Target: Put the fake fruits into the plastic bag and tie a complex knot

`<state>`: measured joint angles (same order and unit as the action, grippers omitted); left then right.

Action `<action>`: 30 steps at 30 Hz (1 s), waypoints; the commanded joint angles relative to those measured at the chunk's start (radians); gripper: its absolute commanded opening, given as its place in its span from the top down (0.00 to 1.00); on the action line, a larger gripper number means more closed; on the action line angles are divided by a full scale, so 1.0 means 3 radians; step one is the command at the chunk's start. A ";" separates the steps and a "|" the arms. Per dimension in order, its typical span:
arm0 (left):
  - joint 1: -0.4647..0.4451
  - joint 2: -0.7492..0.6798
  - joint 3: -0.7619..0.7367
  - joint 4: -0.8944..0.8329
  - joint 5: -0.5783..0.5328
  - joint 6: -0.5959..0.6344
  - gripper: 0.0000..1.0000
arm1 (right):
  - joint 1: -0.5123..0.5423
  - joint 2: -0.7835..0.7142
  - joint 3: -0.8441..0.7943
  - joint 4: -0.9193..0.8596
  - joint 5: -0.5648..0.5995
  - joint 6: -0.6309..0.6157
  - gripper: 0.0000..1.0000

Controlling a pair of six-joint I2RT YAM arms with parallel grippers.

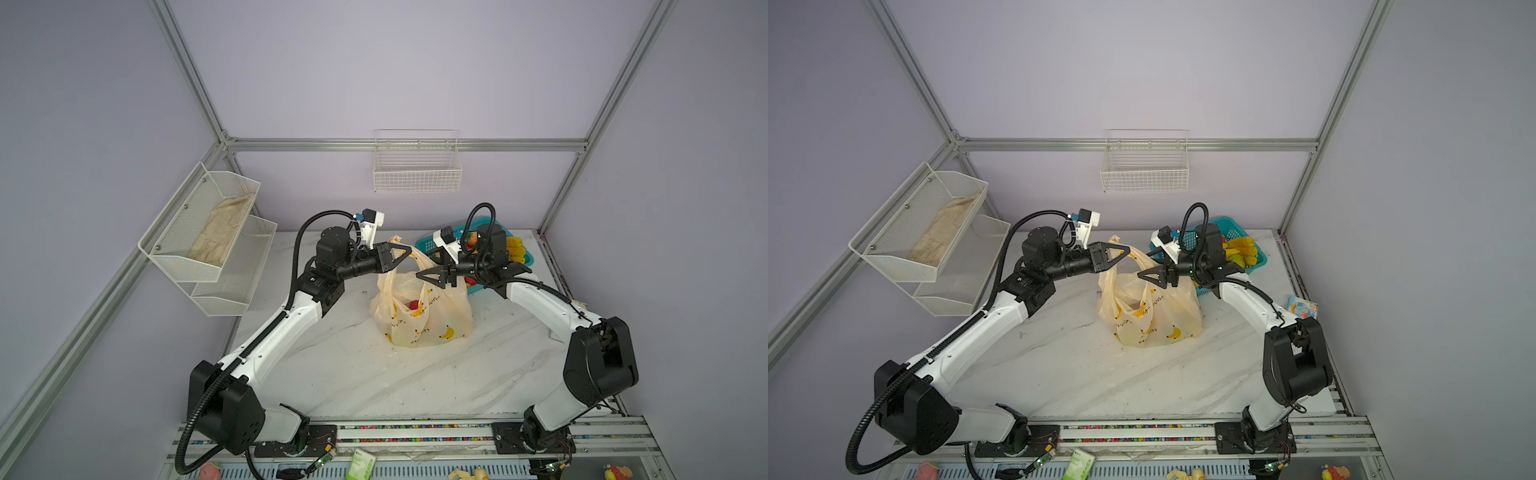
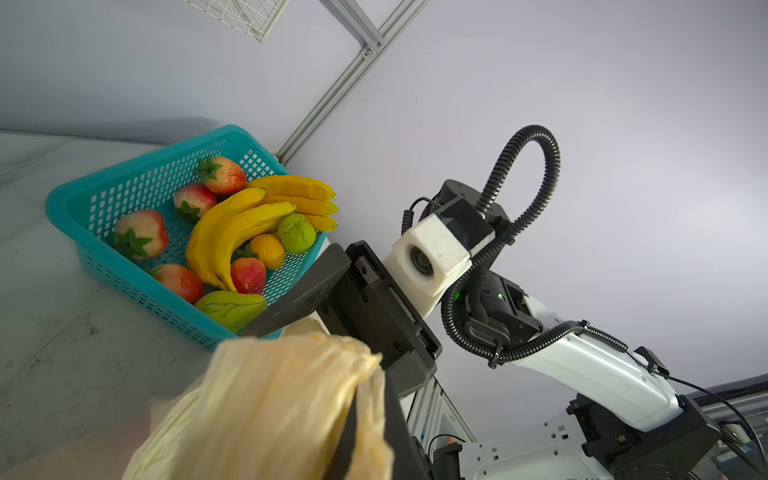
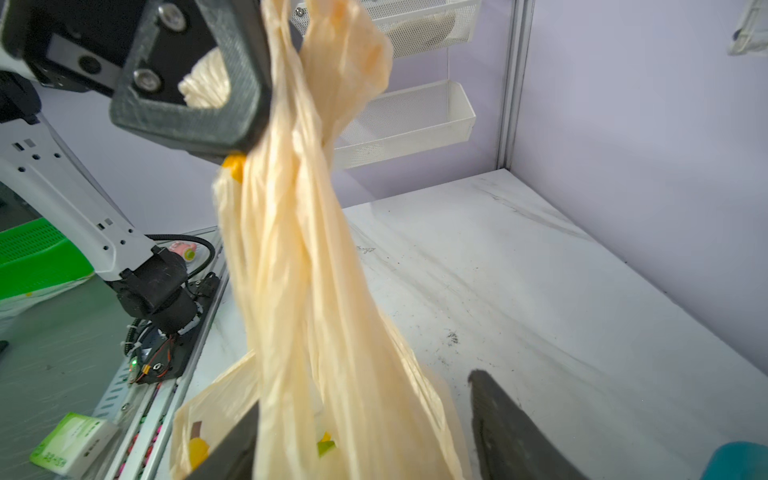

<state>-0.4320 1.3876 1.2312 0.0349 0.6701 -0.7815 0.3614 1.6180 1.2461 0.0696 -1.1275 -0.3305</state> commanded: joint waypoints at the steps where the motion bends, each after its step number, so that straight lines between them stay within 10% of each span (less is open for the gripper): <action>1: 0.0029 0.0003 0.0327 0.0092 0.0039 0.0083 1.00 | -0.0024 -0.0015 0.0030 0.0051 -0.0179 -0.0087 0.49; 7: 0.0029 -0.0034 0.0242 0.0160 0.0001 0.0160 0.99 | -0.0072 -0.0027 -0.0072 0.0170 -0.0023 0.0078 0.90; 10: 0.0029 -0.0143 0.0089 0.0331 0.0022 0.0250 0.75 | -0.0072 -0.0075 -0.0151 0.0220 0.0221 0.0193 1.00; 23: 0.0068 -0.1058 -0.0947 0.0459 0.0015 0.1233 0.35 | -0.0162 -0.0158 -0.0307 0.0382 0.0382 0.0583 1.00; 30: 0.0090 -0.1473 -0.1366 0.0349 -0.0881 0.2133 0.23 | -0.0187 -0.0193 -0.0336 0.0574 0.0377 0.0901 1.00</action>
<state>-0.4122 0.9646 0.8761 0.1097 0.5148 -0.3264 0.3161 1.5955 1.1545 0.1757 -1.0092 -0.1173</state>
